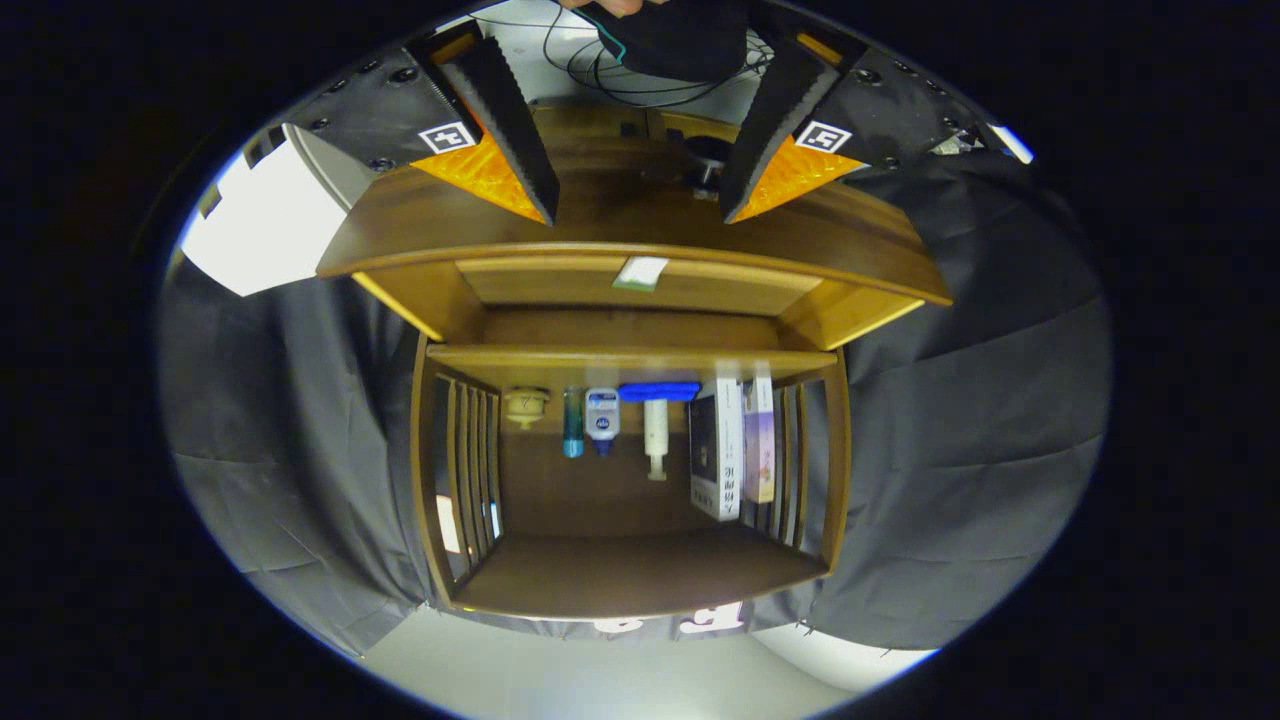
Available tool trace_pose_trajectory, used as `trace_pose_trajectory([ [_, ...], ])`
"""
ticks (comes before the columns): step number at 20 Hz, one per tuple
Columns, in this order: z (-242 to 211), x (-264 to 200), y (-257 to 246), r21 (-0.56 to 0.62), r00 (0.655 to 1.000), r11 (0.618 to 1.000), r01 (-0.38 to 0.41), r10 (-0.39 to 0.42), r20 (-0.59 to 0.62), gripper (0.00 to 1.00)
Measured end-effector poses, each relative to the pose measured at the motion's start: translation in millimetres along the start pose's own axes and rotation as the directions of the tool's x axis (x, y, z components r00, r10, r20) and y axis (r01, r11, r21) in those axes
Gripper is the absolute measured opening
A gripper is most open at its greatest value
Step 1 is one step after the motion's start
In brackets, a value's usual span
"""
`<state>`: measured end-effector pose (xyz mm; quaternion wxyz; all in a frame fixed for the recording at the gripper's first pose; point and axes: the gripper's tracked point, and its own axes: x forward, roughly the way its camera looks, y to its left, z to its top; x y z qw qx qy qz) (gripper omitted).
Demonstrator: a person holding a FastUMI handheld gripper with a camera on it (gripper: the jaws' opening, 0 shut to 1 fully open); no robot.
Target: Pull open the drawer, take out the items inside it, and place them on the countertop above the cabinet.
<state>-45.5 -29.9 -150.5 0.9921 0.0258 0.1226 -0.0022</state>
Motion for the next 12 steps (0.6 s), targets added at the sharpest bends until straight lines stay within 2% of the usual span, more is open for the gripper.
trace_pose_trajectory([
  [4,39,12,-7,0.015,1.000,1.000,-0.019,0.019,-0.003,1.00],
  [8,73,46,-5,0.040,0.997,0.998,-0.054,0.056,-0.044,1.00],
  [12,98,84,0,0.014,0.995,0.997,-0.073,0.074,-0.073,0.99],
])
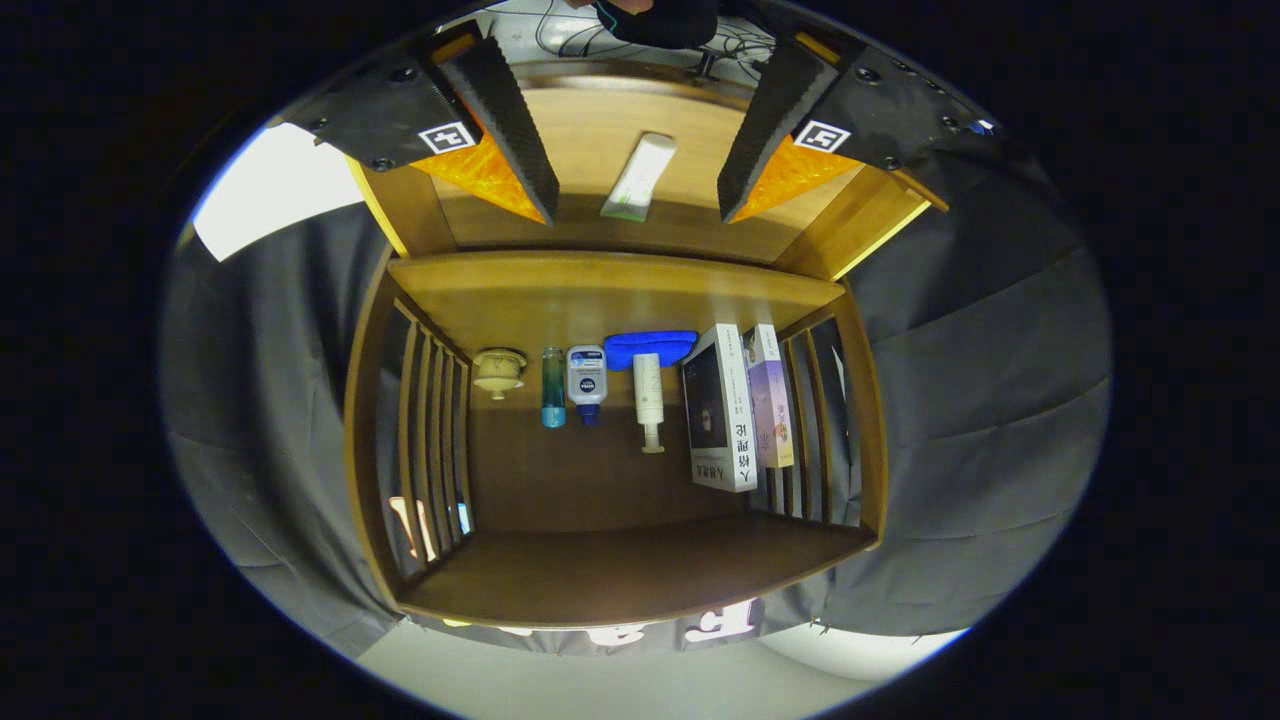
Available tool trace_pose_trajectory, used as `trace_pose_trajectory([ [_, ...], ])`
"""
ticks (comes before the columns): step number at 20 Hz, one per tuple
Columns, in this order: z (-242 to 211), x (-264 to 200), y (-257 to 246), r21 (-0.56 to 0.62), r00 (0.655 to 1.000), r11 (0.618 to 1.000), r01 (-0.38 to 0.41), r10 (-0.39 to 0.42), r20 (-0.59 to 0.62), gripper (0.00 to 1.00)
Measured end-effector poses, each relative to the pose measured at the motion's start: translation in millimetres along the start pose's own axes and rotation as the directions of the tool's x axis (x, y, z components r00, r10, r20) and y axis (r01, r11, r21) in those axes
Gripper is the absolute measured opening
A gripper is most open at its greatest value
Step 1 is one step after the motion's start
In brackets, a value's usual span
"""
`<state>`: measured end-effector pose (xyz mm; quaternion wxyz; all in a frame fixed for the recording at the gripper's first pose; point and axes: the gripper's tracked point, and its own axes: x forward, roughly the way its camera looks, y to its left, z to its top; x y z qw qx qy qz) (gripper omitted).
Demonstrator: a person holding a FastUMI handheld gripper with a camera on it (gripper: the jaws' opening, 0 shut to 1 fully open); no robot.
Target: Pull open the drawer, take out the items inside it, and place them on the countertop above the cabinet.
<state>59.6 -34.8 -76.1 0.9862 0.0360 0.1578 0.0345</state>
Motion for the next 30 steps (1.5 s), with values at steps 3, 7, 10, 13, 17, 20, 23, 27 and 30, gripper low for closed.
trace_pose_trajectory([
  [3,7,27,5,-0.009,0.999,1.000,-0.020,0.020,-0.050,1.00],
  [7,-2,61,7,-0.009,0.983,1.000,-0.030,0.028,-0.182,1.00],
  [10,-11,79,5,0.021,0.960,0.999,-0.037,0.041,-0.275,1.00],
  [13,-29,95,-4,0.024,0.923,1.000,-0.015,0.024,-0.383,1.00],
  [17,-59,111,2,0.070,0.847,0.997,-0.043,0.073,-0.527,0.98],
  [20,-76,123,2,0.038,0.815,0.998,-0.046,0.059,-0.577,0.98],
  [23,-94,134,0,0.013,0.780,0.999,-0.030,0.031,-0.625,0.98],
  [27,-117,139,1,0.024,0.688,0.999,-0.026,0.035,-0.725,0.99],
  [30,-128,148,-1,0.007,0.642,1.000,-0.024,0.021,-0.766,0.99],
])
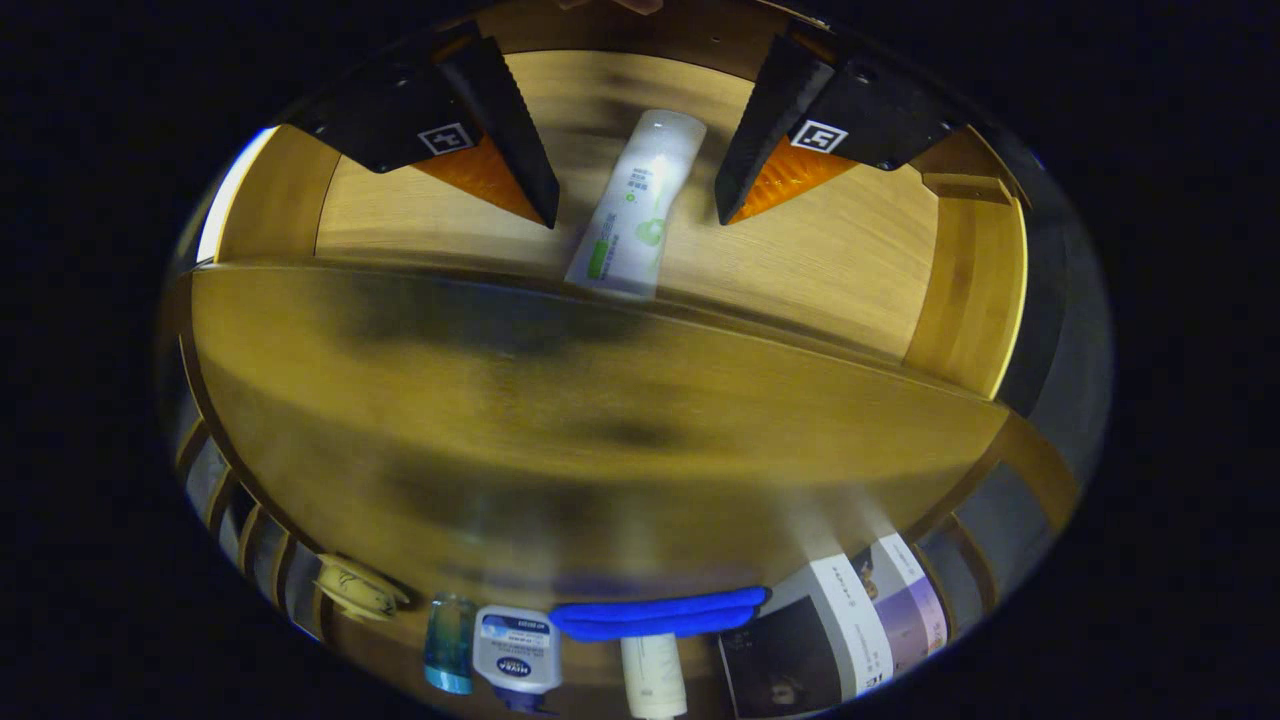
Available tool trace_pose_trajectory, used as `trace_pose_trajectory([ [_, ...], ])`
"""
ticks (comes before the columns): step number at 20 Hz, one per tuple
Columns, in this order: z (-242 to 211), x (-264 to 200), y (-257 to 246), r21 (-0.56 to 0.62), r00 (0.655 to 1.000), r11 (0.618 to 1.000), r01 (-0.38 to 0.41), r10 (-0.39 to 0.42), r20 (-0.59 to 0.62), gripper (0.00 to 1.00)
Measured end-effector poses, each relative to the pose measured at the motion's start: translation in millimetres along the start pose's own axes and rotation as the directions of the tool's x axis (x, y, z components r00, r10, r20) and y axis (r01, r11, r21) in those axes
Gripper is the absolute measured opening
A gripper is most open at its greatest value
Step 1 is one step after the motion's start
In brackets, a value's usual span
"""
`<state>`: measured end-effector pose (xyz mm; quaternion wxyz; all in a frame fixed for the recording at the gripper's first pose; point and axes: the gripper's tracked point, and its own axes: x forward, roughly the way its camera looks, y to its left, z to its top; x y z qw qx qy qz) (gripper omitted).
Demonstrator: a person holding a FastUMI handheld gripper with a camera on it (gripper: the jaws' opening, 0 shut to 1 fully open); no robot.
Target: Pull open the drawer, take out the items inside it, and place them on the countertop above the cabinet.
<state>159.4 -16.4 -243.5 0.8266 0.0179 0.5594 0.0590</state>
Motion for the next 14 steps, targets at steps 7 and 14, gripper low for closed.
trace_pose_trajectory([
  [7,-5,18,3,-0.013,0.996,1.000,0.012,-0.013,-0.087,0.79],
  [14,-14,13,29,-0.086,0.978,0.982,-0.167,0.154,-0.138,0.42],
])
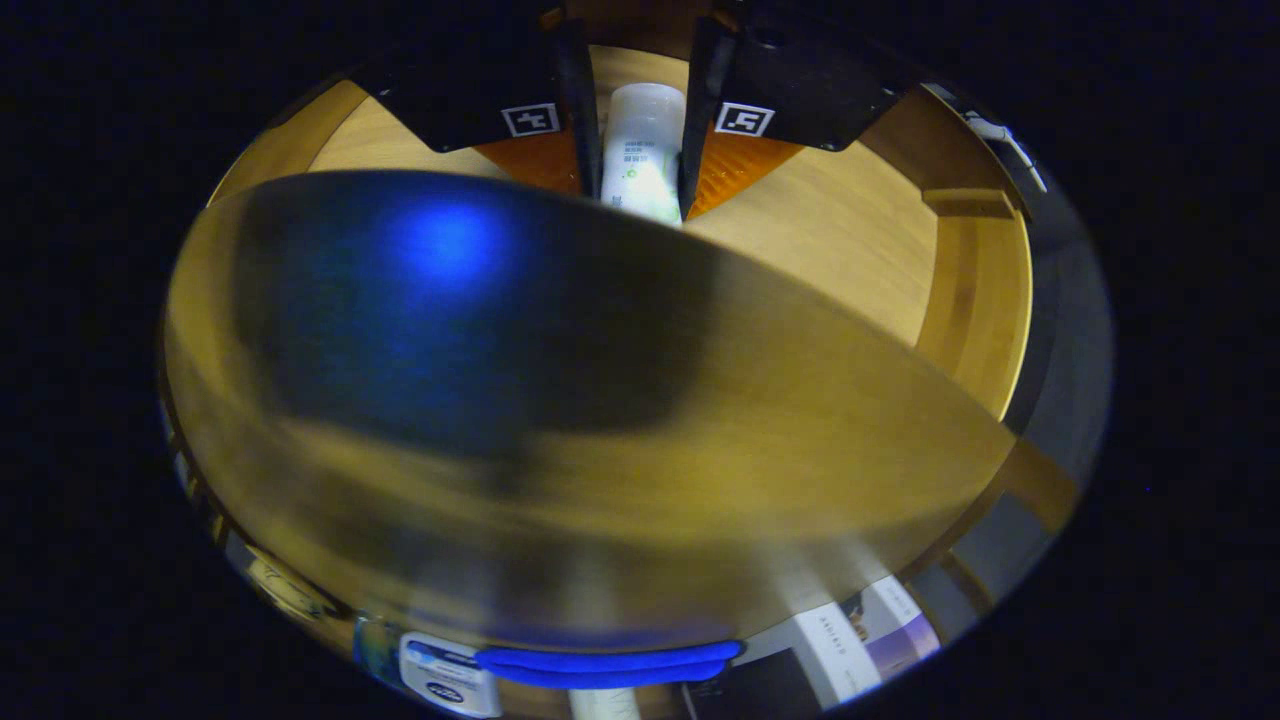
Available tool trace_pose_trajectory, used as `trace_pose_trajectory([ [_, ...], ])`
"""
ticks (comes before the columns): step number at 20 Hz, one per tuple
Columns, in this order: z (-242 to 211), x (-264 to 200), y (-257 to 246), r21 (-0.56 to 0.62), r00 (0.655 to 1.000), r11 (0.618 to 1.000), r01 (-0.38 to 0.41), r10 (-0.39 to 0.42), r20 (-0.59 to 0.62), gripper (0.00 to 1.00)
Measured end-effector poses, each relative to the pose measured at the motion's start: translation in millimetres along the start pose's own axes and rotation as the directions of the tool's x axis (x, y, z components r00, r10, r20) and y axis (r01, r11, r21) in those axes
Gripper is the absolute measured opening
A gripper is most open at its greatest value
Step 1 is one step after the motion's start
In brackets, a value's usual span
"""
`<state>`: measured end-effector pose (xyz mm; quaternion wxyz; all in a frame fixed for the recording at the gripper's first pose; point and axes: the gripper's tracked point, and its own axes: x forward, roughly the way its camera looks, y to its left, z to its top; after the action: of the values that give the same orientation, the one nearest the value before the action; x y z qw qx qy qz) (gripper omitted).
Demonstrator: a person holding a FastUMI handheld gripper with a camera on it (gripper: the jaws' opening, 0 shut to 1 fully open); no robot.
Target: Pull open the drawer, take out the items inside it, and place them on the countertop above the cabinet.
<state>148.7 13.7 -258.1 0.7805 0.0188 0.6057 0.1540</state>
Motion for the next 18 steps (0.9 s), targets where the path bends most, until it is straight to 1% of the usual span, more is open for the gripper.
trace_pose_trajectory([
  [1,-7,0,8,-0.029,0.999,0.999,-0.035,0.035,-0.018,0.42],
  [2,-13,-2,14,-0.047,0.998,0.997,-0.055,0.054,-0.032,0.42],
  [5,-15,-4,17,-0.076,0.999,0.996,-0.045,0.045,-0.004,0.42],
  [7,-13,-5,13,-0.049,0.999,0.998,-0.047,0.047,-0.008,0.28],
  [8,-11,-5,14,-0.041,0.999,0.998,-0.048,0.048,-0.006,0.28],
  [12,-5,-8,18,-0.065,0.995,0.994,-0.092,0.094,0.036,0.28],
  [18,6,-11,20,-0.175,0.984,0.977,-0.120,0.141,0.109,0.28],
])
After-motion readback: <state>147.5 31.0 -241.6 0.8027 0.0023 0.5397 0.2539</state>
